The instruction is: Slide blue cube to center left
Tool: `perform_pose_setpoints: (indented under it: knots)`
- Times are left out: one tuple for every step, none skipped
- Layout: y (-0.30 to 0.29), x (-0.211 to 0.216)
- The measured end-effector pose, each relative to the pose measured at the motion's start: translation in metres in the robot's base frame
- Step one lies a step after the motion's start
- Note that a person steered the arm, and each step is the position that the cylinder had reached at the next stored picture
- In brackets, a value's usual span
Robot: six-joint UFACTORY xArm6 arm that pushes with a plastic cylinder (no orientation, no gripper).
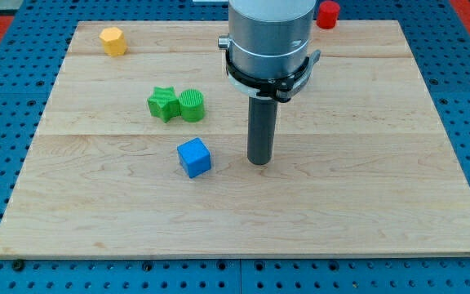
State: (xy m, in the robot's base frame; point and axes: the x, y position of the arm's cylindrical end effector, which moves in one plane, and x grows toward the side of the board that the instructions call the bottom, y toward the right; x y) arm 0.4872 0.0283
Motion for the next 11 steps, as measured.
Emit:
perform_pose_setpoints:
  knots:
    - [-0.001,0.000]
    - [0.000,0.000]
    - [-0.051,0.004]
    - [-0.087,0.004]
    - [-0.097,0.008]
    - [-0.081,0.061]
    - [-0.094,0.031]
    - [-0.124,-0.023]
    - [-0.146,-0.032]
    - [-0.067,-0.032]
    - [-0.111,-0.010]
